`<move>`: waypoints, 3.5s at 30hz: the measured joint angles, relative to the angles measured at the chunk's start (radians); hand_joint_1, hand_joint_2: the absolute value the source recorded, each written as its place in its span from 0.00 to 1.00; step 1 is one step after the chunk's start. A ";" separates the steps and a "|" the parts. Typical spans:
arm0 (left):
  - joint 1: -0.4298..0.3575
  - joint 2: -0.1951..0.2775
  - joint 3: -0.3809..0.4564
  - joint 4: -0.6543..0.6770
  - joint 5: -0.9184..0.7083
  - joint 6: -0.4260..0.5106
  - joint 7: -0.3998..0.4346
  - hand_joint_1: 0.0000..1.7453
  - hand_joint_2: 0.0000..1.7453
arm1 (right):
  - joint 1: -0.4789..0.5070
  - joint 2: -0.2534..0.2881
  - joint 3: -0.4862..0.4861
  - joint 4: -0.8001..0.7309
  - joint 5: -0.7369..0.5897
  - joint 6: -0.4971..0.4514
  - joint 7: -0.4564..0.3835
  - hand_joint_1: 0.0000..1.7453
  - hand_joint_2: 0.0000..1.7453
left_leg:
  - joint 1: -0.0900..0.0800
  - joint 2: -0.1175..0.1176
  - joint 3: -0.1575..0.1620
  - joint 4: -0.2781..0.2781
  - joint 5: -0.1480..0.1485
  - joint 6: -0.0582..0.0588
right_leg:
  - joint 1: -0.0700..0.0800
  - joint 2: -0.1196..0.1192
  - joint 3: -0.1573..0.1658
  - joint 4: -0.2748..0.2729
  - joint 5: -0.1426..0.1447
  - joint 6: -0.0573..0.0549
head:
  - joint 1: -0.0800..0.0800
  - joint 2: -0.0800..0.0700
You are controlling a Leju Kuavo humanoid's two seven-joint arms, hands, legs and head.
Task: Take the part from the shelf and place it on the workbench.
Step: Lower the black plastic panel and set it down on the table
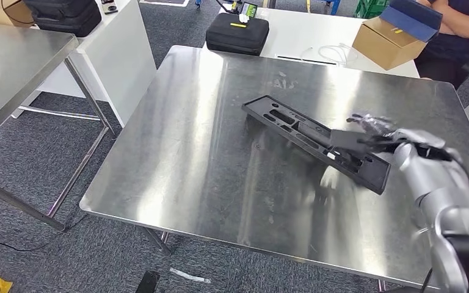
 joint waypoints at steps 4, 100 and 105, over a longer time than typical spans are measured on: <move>0.001 0.006 -0.002 0.000 0.000 0.001 0.004 0.00 0.00 | -0.173 -0.027 0.048 0.031 0.010 0.124 0.007 0.00 0.00 | 0.000 0.000 0.000 0.000 0.000 0.000 | 0.000 0.000 0.000 0.000 0.000 0.000 | 0.000 0.000; 0.049 0.011 0.020 0.007 0.093 0.091 -0.171 0.00 0.00 | 0.470 -0.139 -0.300 -0.522 -0.723 -0.823 -0.096 0.00 0.00 | 0.017 0.015 -0.106 0.296 -0.164 -0.037 | -0.025 0.000 -0.032 0.037 0.010 -0.013 | 0.001 0.000; 0.045 0.010 0.020 0.007 0.102 0.089 -0.180 0.00 0.00 | 0.469 -0.140 -0.300 -0.524 -0.723 -0.828 -0.094 0.00 0.00 | 0.010 0.012 0.099 0.053 -0.105 -0.006 | -0.014 0.000 -0.068 0.036 0.048 -0.001 | 0.002 0.000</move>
